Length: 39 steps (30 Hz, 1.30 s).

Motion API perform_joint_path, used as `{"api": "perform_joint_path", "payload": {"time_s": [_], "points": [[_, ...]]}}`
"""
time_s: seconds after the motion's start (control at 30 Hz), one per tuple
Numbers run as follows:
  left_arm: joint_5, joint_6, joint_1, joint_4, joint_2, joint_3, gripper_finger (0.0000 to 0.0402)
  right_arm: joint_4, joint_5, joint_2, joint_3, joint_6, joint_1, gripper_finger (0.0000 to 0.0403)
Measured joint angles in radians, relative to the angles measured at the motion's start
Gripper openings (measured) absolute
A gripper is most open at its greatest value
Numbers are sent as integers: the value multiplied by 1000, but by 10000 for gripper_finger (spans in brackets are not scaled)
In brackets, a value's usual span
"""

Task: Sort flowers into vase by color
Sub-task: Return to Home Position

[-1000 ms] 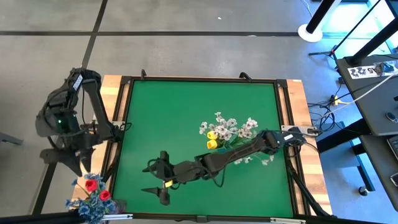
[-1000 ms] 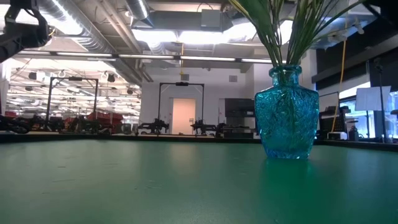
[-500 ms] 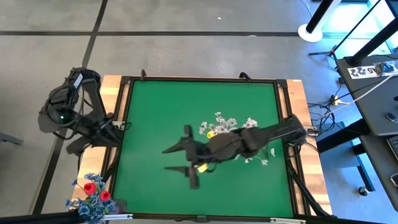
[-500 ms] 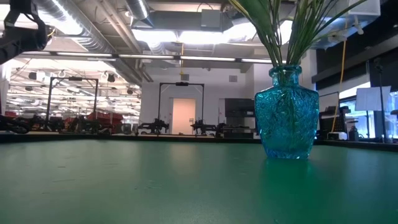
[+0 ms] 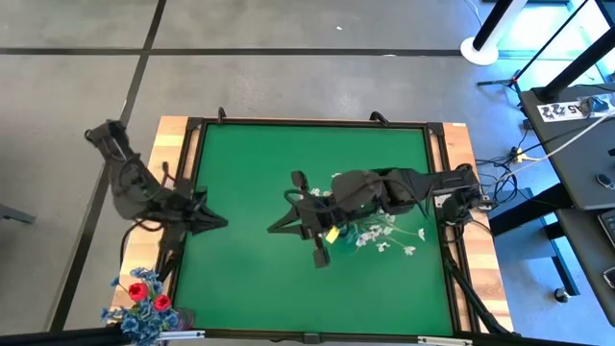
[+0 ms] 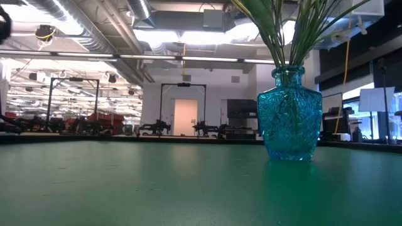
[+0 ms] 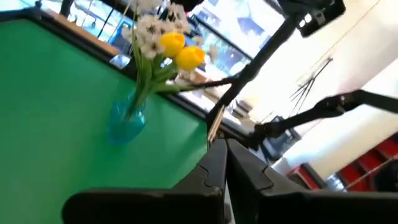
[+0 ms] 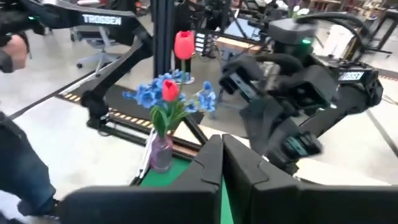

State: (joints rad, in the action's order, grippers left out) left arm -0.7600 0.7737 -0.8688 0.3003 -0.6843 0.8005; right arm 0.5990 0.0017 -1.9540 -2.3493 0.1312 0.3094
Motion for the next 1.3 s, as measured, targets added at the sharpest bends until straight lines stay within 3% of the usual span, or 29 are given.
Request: {"api": "perform_joint_path", "payload": {"time_s": [0.1,0.3,0.4,0.7,0.87,1.17,1.23,1.3], "points": [[104,-59,127,-83,-7,-31,3,32,-18,14,1,4,3,5],[264,-165,347,-81,11,-32,4,45,-12,57,16,5,25,3],[282,-216,408,-78,34,-32,5,41,-12,74,46,-22,24,5],[222,-235,430,-76,97,-31,5,-48,-27,102,94,-84,54,6],[213,-191,430,-133,114,-31,5,46,55,102,94,-107,47,7],[202,-344,469,-133,157,-61,5,193,269,84,95,-147,44,7],[233,-359,482,-160,165,-81,5,181,252,79,106,-147,22,7],[263,-369,502,-238,173,-118,5,155,134,79,123,-149,-6,8]]}}
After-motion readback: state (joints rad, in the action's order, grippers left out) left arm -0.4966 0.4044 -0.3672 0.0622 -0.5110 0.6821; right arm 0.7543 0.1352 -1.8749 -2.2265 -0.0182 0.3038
